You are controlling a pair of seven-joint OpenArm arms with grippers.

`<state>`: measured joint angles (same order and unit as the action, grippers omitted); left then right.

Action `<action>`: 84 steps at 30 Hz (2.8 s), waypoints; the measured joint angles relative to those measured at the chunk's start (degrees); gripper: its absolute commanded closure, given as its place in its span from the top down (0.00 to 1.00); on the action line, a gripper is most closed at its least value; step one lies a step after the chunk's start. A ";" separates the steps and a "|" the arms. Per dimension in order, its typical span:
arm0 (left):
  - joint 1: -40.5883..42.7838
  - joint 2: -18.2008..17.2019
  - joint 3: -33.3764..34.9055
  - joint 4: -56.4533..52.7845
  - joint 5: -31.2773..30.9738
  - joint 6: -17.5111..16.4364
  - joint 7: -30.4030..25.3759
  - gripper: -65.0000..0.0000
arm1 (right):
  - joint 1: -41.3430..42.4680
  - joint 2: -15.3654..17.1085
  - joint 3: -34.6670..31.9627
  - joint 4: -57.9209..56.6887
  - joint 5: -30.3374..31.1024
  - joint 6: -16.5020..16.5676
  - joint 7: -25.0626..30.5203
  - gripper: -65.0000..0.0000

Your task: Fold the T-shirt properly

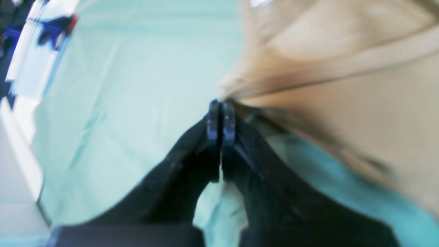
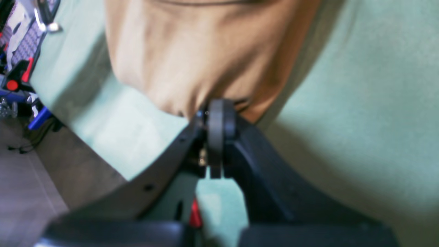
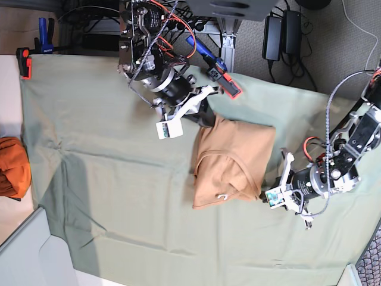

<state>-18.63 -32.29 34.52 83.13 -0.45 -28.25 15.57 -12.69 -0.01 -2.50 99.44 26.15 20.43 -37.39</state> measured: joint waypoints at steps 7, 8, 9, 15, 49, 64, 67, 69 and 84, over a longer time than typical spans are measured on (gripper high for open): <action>0.09 -1.55 0.00 1.20 -1.97 2.95 4.63 0.00 | -0.02 0.02 0.13 1.40 -1.88 0.00 -0.33 0.00; 0.22 -1.55 0.02 2.47 -3.54 2.97 5.46 0.00 | -0.02 0.00 0.28 2.14 -2.36 0.00 -0.37 0.00; 0.35 -1.53 0.02 4.26 -4.31 2.99 5.92 0.00 | -0.02 0.00 0.57 3.06 -2.86 0.00 -0.44 0.00; 0.31 -1.42 0.02 16.92 -9.27 3.21 9.14 0.00 | 0.15 0.02 4.11 6.91 -3.67 0.00 0.04 0.00; 0.42 9.01 -0.90 -12.31 -6.91 1.33 2.12 0.00 | 27.15 -3.80 0.57 -31.01 -16.55 0.35 10.34 0.00; 1.14 7.30 -13.62 6.14 -19.02 -2.89 16.85 0.00 | 26.64 -3.02 0.61 -19.28 -13.09 0.37 4.52 0.00; 4.79 4.35 -16.22 11.76 -21.44 -3.06 16.70 0.00 | 25.70 -2.99 0.61 -12.72 -11.69 0.39 1.70 0.00; 8.70 1.92 -18.38 15.89 -21.40 -3.08 17.27 0.00 | 23.76 -1.70 0.57 -8.07 -9.60 0.42 0.68 0.00; 41.55 -5.01 -44.28 27.02 -31.12 -7.15 22.77 0.00 | -12.92 13.84 10.58 18.91 -6.38 0.79 -1.68 0.00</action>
<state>22.92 -37.30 -9.76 110.15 -31.57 -35.40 38.35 -25.61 13.82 8.08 118.34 19.77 21.21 -39.07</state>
